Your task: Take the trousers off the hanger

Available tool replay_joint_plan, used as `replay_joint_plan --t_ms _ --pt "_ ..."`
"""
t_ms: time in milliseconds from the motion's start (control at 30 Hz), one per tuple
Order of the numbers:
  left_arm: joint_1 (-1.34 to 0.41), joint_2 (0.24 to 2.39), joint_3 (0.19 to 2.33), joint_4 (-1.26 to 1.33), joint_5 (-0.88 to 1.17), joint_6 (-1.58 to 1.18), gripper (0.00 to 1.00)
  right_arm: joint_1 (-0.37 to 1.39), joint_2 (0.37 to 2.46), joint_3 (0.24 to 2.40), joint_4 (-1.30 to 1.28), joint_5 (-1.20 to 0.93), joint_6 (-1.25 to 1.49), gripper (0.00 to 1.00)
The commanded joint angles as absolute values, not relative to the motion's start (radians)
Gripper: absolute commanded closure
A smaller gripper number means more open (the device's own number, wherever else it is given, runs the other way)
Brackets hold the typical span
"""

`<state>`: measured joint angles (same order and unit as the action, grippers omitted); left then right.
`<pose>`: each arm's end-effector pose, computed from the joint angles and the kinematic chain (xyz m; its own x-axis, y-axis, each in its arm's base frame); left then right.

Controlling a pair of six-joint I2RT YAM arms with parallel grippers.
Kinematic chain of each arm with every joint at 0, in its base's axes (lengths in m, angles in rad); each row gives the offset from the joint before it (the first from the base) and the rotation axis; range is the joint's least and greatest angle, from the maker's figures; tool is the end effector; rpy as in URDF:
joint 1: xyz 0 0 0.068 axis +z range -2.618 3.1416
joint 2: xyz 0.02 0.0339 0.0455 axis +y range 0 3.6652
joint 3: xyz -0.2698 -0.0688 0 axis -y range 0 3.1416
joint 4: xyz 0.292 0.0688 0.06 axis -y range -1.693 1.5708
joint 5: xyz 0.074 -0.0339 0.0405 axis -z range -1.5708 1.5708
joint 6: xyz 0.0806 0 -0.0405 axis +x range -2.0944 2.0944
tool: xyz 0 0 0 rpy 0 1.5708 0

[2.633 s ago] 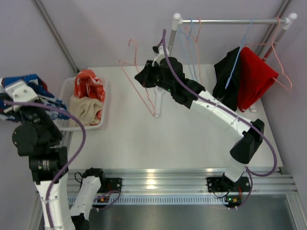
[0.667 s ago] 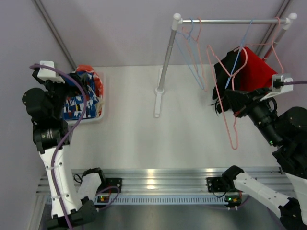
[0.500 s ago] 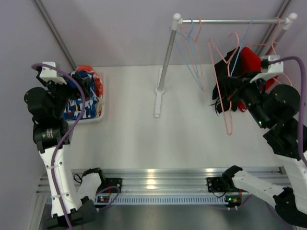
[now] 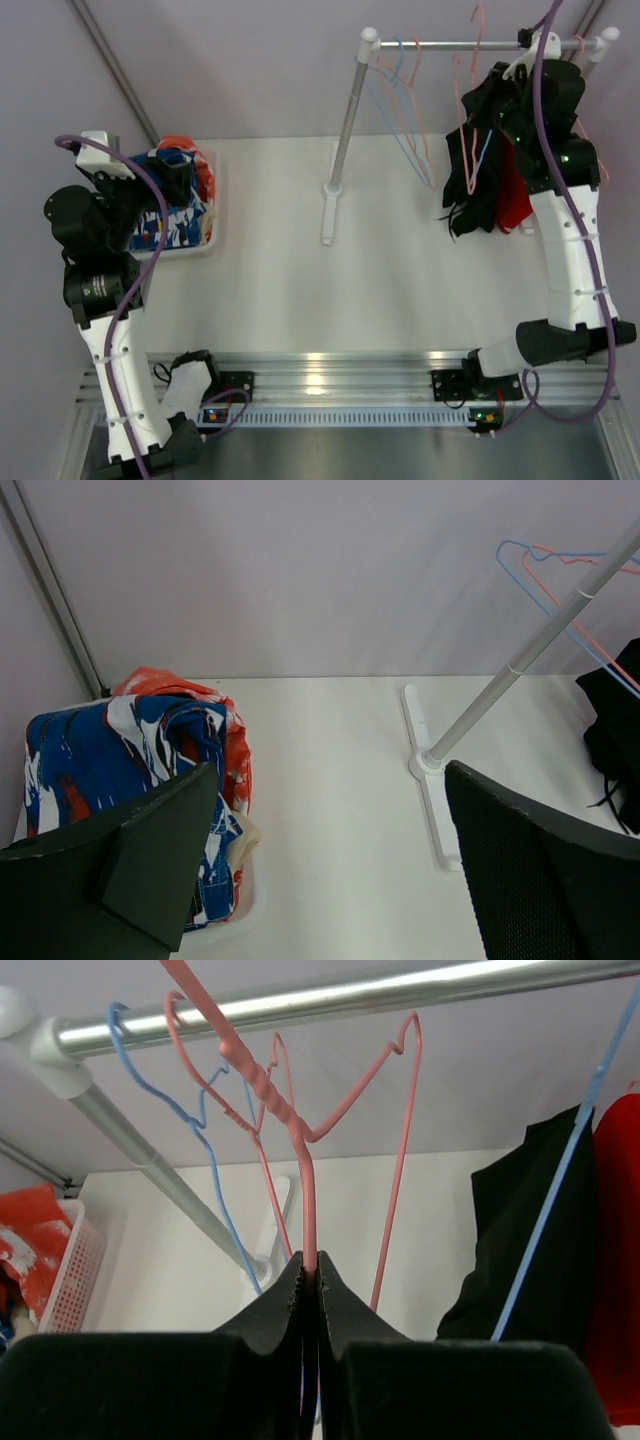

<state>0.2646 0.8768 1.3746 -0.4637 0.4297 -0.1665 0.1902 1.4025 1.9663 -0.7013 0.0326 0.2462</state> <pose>0.2236 0.0258 0.5181 0.0052 -0.1547 -0.9880 0.1673 0.9742 -0.1516 0.3370 0.0622 0.5651 -0.1689 0.2156 -0.9618 -0.1197 0.9641 0.2371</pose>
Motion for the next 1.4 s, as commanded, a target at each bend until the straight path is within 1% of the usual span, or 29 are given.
replay_joint_plan --t_ms 0,133,267,433,667,767,800,833,867,900,967,1000,1033,1100,1133,1200,1233,1300,1333,1367 --pt "0.265 0.87 1.404 -0.439 0.44 -0.201 0.01 0.12 1.492 2.013 -0.625 -0.193 0.282 1.0" --pt "0.265 0.868 1.401 -0.46 0.44 -0.215 0.01 0.1 1.52 1.931 -0.442 -0.221 0.29 1.0" --pt "0.265 0.87 1.393 -0.477 0.43 -0.219 0.01 0.094 1.574 1.922 -0.382 -0.206 0.314 1.0" --pt "0.264 0.905 1.416 -0.535 0.431 -0.206 0.01 0.092 1.594 1.87 -0.362 -0.18 0.344 1.0" --pt "0.265 0.952 1.445 -0.617 0.442 -0.172 0.01 0.074 1.516 1.712 -0.348 -0.17 0.357 1.0" --pt "0.264 1.03 1.521 -0.724 0.521 -0.155 0.01 0.068 1.485 1.681 -0.353 -0.176 0.347 0.87" --pt "0.264 1.054 1.544 -0.76 0.543 -0.143 0.01 0.066 1.474 1.674 -0.353 -0.181 0.344 0.74" --pt "0.264 1.077 1.58 -0.817 0.584 -0.129 0.01 0.064 1.462 1.671 -0.354 -0.184 0.341 0.67" --pt "0.264 1.095 1.585 -0.836 0.598 -0.112 0.01 0.06 1.439 1.669 -0.357 -0.184 0.338 0.56" --pt "0.264 1.117 1.585 -0.845 0.604 -0.088 0.01 0.058 1.425 1.661 -0.359 -0.184 0.336 0.36" --pt "0.264 1.135 1.583 -0.859 0.603 -0.057 0.01 0.055 1.373 1.652 -0.364 -0.186 0.324 0.22" --pt "0.262 1.155 1.585 -0.864 0.607 -0.048 0.01 0.057 1.353 1.638 -0.364 -0.19 0.321 0.09" --pt "0.255 1.164 1.585 -0.867 0.606 -0.045 0.01 0.057 1.332 1.632 -0.362 -0.201 0.313 0.01" --pt "0.235 1.187 1.592 -0.873 0.589 -0.026 0.01 0.057 1.272 1.618 -0.365 -0.234 0.298 0.01" --pt "0.189 1.195 1.595 -0.871 0.565 -0.022 0.01 0.057 1.229 1.612 -0.367 -0.247 0.287 0.0" --pt "0.12 1.206 1.606 -0.868 0.467 -0.009 0.01 0.057 1.181 1.586 -0.364 -0.284 0.259 0.0" --pt "0.021 1.222 1.612 -0.87 0.412 -0.008 0.01 0.057 1.137 1.576 -0.364 -0.296 0.241 0.0" --pt "-0.093 1.244 1.629 -0.87 0.262 -0.009 0.01 0.055 1.091 1.534 -0.374 -0.324 0.227 0.01" --pt "-0.179 1.27 1.637 -0.87 0.217 -0.009 0.01 0.055 1.041 1.49 -0.382 -0.346 0.21 0.01" --pt "-0.216 1.281 1.643 -0.87 0.18 -0.009 0.01 0.057 1.014 1.459 -0.387 -0.356 0.2 0.0"
